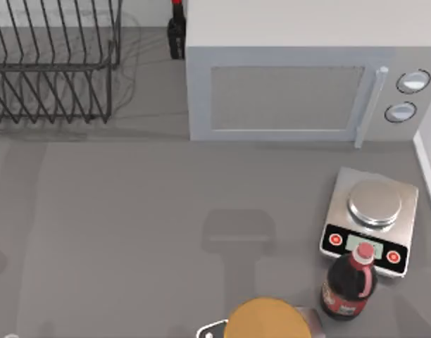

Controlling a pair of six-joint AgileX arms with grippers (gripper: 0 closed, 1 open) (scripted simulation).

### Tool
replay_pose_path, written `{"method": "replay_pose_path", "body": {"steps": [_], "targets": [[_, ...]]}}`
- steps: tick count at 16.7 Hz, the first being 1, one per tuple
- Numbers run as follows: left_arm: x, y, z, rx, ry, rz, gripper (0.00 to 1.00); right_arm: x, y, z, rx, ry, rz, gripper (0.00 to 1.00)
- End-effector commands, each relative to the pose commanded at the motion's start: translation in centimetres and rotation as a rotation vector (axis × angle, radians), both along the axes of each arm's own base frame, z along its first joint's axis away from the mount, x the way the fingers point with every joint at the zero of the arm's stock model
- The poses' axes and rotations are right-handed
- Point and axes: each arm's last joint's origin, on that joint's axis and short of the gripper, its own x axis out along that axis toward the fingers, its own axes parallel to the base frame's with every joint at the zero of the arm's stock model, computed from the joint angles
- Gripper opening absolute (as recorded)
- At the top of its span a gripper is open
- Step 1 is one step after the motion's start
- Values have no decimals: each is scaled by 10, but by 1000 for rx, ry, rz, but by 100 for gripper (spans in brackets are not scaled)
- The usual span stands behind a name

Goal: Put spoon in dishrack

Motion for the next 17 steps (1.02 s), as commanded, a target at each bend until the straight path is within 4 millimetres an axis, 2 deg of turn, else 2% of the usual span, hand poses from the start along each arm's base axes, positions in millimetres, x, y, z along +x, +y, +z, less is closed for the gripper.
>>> {"method": "replay_pose_path", "body": {"steps": [3,9,11,13,15,17], "targets": [[-16,5,0,-10,-78,30,0,0,0,0,0,0,0,100],[-12,5,0,-8,-80,27,0,0,0,0,0,0,0,100],[5,7,-4,-10,-81,26,0,0,0,0,0,0,0,100],[33,10,-15,-11,-80,27,0,0,0,0,0,0,0,100],[68,13,-33,-12,-78,29,0,0,0,0,0,0,0,100],[104,15,-60,-11,-80,31,0,0,0,0,0,0,0,100]]}}
